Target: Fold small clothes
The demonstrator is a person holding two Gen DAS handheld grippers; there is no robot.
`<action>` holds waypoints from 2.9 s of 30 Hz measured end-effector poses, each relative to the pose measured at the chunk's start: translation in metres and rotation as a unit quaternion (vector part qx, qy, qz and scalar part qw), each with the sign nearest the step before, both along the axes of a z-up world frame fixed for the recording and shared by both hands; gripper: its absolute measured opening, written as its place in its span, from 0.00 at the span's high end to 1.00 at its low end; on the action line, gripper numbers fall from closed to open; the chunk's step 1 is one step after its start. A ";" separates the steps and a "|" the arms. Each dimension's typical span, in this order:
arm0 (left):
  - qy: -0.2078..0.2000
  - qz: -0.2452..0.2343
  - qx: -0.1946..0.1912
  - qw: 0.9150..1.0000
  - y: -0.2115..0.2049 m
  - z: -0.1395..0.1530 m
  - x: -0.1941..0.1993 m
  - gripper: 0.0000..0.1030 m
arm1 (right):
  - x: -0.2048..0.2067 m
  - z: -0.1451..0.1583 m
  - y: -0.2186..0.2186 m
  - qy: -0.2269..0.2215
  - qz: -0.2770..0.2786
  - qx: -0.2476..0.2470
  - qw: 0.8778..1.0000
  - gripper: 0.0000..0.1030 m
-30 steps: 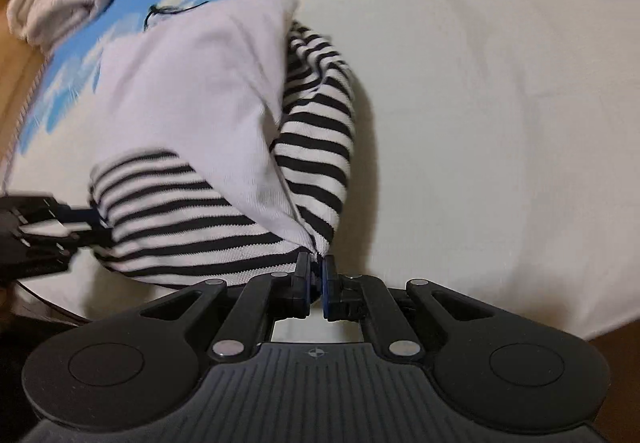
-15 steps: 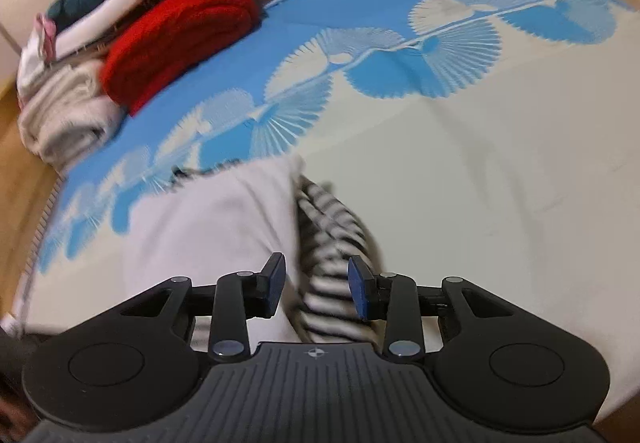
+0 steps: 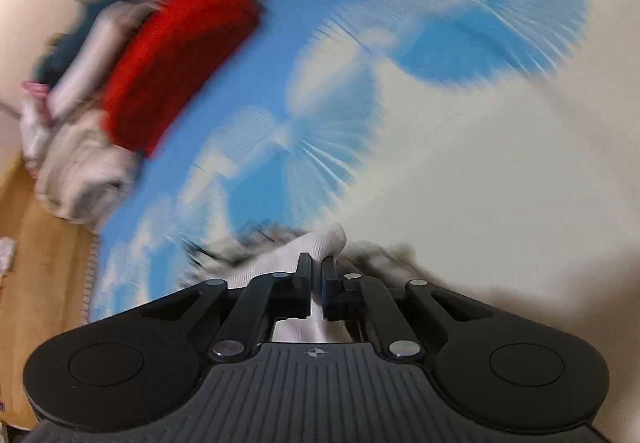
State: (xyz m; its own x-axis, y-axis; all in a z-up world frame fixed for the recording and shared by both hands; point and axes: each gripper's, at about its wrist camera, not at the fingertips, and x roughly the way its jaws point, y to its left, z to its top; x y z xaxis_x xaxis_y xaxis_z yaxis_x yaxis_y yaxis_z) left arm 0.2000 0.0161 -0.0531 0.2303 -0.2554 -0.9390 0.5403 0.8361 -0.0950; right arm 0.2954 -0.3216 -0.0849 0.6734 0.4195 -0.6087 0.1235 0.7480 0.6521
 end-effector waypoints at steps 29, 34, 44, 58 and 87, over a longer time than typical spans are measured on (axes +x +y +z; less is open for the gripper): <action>-0.059 0.163 -0.106 0.979 0.045 0.056 0.025 0.43 | -0.067 -0.007 0.030 0.055 0.187 -0.159 0.968 1.00; -0.068 0.164 -0.123 0.976 0.041 0.060 0.025 0.43 | -0.082 0.019 0.017 0.043 0.153 -0.185 0.970 1.00; -0.073 0.114 -0.097 0.986 0.008 0.053 0.019 0.43 | -0.096 0.006 0.027 0.062 0.189 -0.164 0.966 0.47; -0.050 0.093 -0.096 0.990 0.008 0.047 0.021 0.43 | -0.121 0.019 0.010 0.076 0.192 -0.155 0.966 1.00; 0.018 0.293 -0.241 0.925 0.040 -0.018 0.137 0.19 | -0.118 -0.019 0.062 0.069 0.349 -0.297 0.886 0.74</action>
State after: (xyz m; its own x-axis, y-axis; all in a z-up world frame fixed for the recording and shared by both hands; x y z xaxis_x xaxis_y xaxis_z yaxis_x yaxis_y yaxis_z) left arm 0.3370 0.0559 -0.0712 0.4318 -0.4875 -0.7589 -0.0034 0.8404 -0.5419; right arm 0.1777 -0.2598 -0.1036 0.2779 0.2828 -0.9181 -0.4558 0.8801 0.1331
